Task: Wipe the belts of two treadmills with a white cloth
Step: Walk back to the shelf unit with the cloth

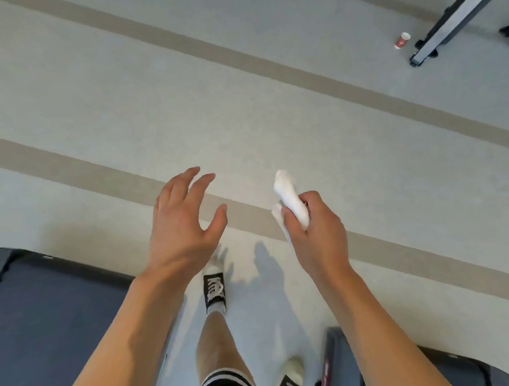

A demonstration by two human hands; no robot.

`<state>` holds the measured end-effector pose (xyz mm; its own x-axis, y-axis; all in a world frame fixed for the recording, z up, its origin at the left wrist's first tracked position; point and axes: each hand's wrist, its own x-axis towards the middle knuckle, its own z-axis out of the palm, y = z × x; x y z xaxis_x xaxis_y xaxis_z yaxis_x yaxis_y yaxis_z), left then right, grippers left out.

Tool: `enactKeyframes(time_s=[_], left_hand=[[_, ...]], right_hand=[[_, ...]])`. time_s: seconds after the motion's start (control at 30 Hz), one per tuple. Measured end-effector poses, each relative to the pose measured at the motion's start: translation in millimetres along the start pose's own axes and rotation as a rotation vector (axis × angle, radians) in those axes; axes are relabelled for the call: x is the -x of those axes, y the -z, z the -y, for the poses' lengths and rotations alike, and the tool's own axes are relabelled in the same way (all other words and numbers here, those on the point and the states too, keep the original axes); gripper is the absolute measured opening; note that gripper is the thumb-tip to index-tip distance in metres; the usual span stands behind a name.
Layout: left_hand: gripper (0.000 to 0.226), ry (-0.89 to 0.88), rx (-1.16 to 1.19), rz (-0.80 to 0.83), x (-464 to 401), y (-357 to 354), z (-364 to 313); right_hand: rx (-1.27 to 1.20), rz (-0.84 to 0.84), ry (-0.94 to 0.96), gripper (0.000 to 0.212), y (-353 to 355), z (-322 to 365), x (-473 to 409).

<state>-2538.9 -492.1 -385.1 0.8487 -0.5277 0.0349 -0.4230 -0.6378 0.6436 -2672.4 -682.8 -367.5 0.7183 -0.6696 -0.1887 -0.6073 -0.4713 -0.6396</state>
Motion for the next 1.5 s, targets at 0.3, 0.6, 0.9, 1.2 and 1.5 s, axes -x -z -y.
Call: enactKeyframes(time_s=[0.3, 0.6, 0.9, 1.2, 1.5], left_hand=[[0.056, 0.040, -0.115, -0.052, -182, 75, 129], [0.055, 0.073, -0.124, -0.155, -293, 164, 89], [0.057, 0.144, -0.191, -0.297, -411, 217, 34], [0.056, 0.250, -0.274, -0.324, -552, 279, 84], [0.056, 0.185, -0.272, -0.336, -739, 403, 195]], right_hand=[[0.023, 0.102, 0.172, 0.021, -102, 161, -187], [-0.014, 0.103, 0.285, 0.017, -65, 280, -298], [-0.013, 0.097, 0.441, 0.016, -15, 356, -415], [0.040, 0.074, 0.624, 0.018, -39, 466, -562], [0.100, -0.001, 0.699, 0.024, -130, 639, -705]])
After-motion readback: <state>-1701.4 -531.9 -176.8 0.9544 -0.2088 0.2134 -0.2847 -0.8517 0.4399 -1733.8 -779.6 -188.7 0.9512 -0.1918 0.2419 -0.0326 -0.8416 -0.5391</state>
